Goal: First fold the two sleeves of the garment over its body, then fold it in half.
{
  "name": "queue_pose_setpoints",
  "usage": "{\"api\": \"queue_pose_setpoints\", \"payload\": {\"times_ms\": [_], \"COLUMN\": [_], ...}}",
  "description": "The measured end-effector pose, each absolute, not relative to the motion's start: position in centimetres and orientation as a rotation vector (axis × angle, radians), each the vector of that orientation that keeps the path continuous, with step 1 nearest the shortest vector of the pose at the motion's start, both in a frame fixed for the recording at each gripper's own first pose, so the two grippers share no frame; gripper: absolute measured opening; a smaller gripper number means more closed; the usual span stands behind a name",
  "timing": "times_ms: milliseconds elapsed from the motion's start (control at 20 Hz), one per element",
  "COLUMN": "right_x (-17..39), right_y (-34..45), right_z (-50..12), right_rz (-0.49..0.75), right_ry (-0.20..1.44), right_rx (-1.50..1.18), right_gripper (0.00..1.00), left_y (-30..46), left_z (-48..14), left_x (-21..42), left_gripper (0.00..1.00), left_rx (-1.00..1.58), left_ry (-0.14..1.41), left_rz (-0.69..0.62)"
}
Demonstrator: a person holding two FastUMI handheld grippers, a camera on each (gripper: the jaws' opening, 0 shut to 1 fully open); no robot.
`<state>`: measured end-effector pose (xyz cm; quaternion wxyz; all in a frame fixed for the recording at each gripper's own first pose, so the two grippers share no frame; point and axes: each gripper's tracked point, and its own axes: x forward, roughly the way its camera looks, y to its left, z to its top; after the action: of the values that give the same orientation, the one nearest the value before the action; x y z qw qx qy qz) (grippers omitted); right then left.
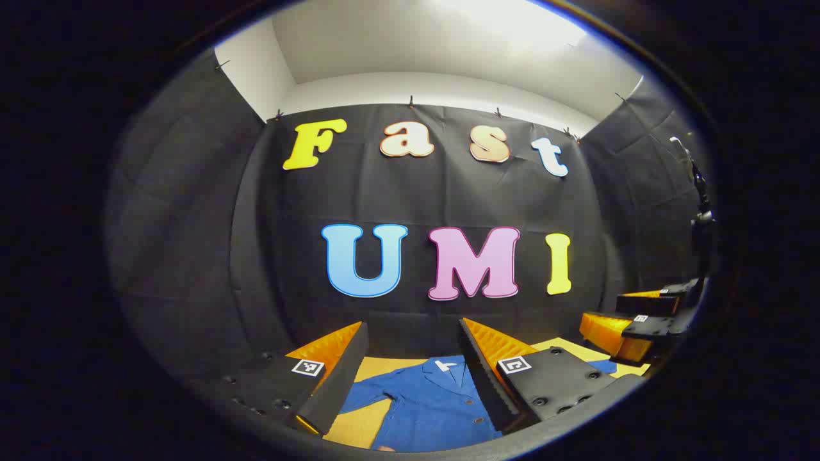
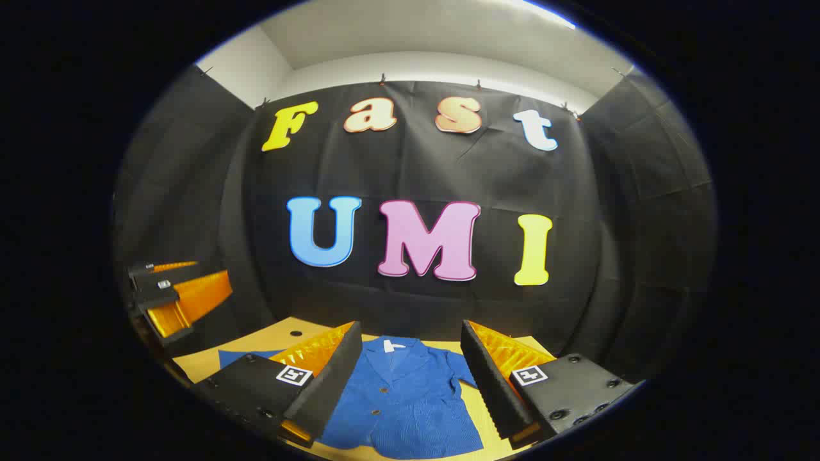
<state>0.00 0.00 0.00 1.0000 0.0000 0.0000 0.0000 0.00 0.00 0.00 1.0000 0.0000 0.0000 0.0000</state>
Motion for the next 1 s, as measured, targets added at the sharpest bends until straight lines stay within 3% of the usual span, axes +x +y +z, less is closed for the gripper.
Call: {"api": "queue_pose_setpoints", "payload": {"times_ms": [300,1000], "right_x": [1.4,3.2], "right_y": [0.1,-1.9], "right_z": [1.5,1.1], "right_rz": [0.009,-0.036], "right_ry": [-0.03,-0.037], "right_rx": [0.035,0.011], "right_gripper": [0.97,0.96], "left_y": [-1.7,-1.9], "left_z": [1.4,0.2], "left_x": [1.6,3.8], "left_gripper": [0.81,0.81], "left_rx": [0.028,-0.022], "left_ry": [-0.053,0.001], "left_rz": [-0.028,-0.028]}}
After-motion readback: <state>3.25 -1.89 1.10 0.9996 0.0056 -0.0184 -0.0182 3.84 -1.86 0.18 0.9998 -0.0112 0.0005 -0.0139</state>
